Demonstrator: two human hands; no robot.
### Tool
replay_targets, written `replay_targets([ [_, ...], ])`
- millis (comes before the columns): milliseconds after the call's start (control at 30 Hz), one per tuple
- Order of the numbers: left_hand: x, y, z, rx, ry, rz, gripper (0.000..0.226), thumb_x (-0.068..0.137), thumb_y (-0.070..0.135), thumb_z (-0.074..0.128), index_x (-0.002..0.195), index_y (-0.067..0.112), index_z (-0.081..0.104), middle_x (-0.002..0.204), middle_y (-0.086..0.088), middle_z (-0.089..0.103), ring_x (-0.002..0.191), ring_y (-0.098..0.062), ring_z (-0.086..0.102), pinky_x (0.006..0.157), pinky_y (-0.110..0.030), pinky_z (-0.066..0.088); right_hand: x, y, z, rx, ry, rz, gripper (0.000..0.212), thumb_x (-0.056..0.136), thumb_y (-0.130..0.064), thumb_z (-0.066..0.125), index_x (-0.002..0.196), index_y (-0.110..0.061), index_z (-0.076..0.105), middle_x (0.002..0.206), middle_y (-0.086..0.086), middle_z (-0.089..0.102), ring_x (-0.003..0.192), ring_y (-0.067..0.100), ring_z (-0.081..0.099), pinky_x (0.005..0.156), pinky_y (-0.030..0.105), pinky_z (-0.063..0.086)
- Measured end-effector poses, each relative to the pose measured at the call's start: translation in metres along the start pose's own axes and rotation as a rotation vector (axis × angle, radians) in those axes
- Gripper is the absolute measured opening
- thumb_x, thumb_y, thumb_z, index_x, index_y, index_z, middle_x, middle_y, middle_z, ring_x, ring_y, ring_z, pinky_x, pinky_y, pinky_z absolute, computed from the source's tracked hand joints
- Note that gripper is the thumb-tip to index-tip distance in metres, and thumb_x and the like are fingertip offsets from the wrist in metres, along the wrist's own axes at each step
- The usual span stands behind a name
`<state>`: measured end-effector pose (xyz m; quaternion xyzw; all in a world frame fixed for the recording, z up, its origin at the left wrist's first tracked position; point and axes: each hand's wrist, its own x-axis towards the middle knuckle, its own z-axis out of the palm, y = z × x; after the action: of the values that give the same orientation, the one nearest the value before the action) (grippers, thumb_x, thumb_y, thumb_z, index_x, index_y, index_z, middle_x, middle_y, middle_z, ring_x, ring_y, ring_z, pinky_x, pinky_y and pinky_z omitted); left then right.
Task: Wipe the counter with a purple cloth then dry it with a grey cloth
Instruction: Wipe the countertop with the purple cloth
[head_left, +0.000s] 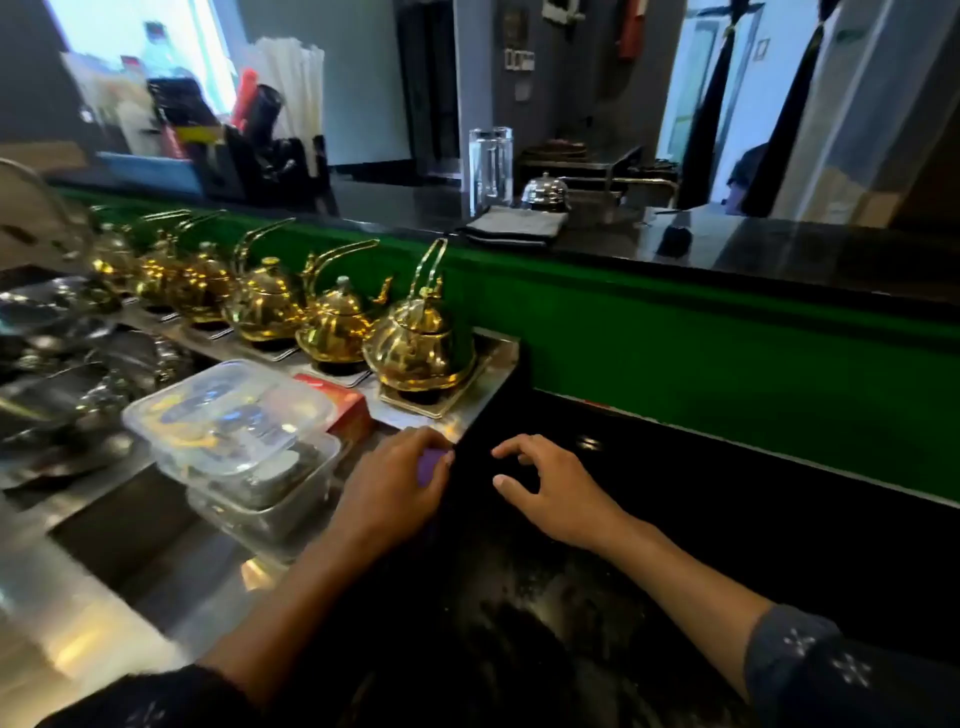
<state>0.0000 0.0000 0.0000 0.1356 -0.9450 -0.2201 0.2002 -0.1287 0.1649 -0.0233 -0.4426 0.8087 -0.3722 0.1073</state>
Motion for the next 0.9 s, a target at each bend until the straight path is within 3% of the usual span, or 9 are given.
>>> replay_targets([
  [100,0.008,-0.023,0.001,0.08,-0.011,-0.193,0.036,0.09,0.035,0.055,0.124,0.022,0.053,0.123,0.001,0.056,0.114,-0.019,0.052,0.095,-0.037,0.044,0.023,-0.012,0.026,0.124,-0.029,0.101,0.037,0.092,-0.037,0.06,0.127,-0.025,0.053,0.13,-0.004,0.054,0.118,0.013,0.052,0.091,0.026,0.043],
  [200,0.015,-0.035,0.008,0.091,-0.129,-0.317,0.044,0.09,0.036,0.055,0.129,0.019,0.046,0.129,-0.005,0.052,0.118,-0.022,0.049,0.098,-0.041,0.043,0.043,-0.018,0.049,0.19,-0.063,0.242,0.053,0.093,-0.039,0.058,0.139,-0.018,0.041,0.141,0.005,0.047,0.128,0.021,0.047,0.101,0.031,0.04],
  [300,0.022,-0.044,0.014,0.022,-0.205,-0.404,0.046,0.088,0.039,0.058,0.127,0.016,0.044,0.13,-0.006,0.053,0.117,-0.023,0.051,0.098,-0.042,0.046,0.058,-0.009,0.065,0.244,-0.103,0.377,0.069,0.093,-0.045,0.055,0.148,-0.014,0.027,0.15,0.008,0.038,0.135,0.024,0.04,0.105,0.031,0.036],
  [400,0.027,-0.046,0.016,0.005,-0.225,-0.458,0.05,0.087,0.041,0.059,0.128,0.016,0.043,0.126,-0.009,0.056,0.11,-0.025,0.056,0.095,-0.043,0.048,0.063,0.0,0.075,0.351,-0.119,0.446,0.073,0.091,-0.046,0.058,0.149,-0.013,0.028,0.148,0.008,0.04,0.132,0.023,0.043,0.104,0.032,0.041],
  [567,0.035,-0.048,0.016,-0.049,-0.218,-0.561,0.055,0.086,0.042,0.063,0.128,0.011,0.047,0.123,-0.01,0.055,0.112,-0.024,0.054,0.088,-0.031,0.043,0.065,0.019,0.077,0.392,-0.098,0.517,0.058,0.088,-0.044,0.063,0.132,-0.008,0.051,0.129,0.011,0.058,0.113,0.025,0.059,0.092,0.034,0.05],
  [633,0.037,-0.048,0.015,-0.044,-0.211,-0.557,0.034,0.085,0.041,0.064,0.105,0.014,0.058,0.104,-0.007,0.06,0.096,-0.02,0.056,0.081,-0.031,0.045,0.065,0.027,0.072,0.382,-0.087,0.49,0.042,0.087,-0.041,0.063,0.111,-0.006,0.067,0.112,0.01,0.07,0.102,0.025,0.066,0.092,0.041,0.053],
  [700,0.039,-0.048,0.015,-0.073,-0.198,-0.546,0.022,0.084,0.039,0.066,0.088,0.018,0.06,0.09,-0.003,0.062,0.081,-0.016,0.057,0.072,-0.03,0.046,0.062,0.027,0.062,0.424,-0.087,0.454,0.03,0.089,-0.036,0.062,0.095,-0.008,0.071,0.096,0.008,0.074,0.093,0.025,0.07,0.088,0.042,0.054],
  [833,0.044,-0.032,0.009,-0.214,-0.15,-0.464,0.026,0.084,0.035,0.068,0.097,0.014,0.061,0.088,-0.001,0.064,0.077,-0.011,0.059,0.06,-0.021,0.043,0.058,0.024,0.025,0.535,-0.078,0.392,0.032,0.088,-0.037,0.061,0.099,-0.009,0.07,0.097,0.008,0.074,0.089,0.021,0.069,0.078,0.037,0.052],
  [900,0.051,-0.015,0.007,-0.465,-0.185,-0.432,0.026,0.085,0.03,0.068,0.105,0.016,0.059,0.097,0.0,0.066,0.083,-0.011,0.065,0.062,-0.019,0.05,0.057,0.025,0.001,0.576,-0.013,0.381,0.027,0.091,-0.034,0.061,0.099,-0.01,0.069,0.097,0.009,0.074,0.09,0.023,0.07,0.077,0.036,0.053],
])
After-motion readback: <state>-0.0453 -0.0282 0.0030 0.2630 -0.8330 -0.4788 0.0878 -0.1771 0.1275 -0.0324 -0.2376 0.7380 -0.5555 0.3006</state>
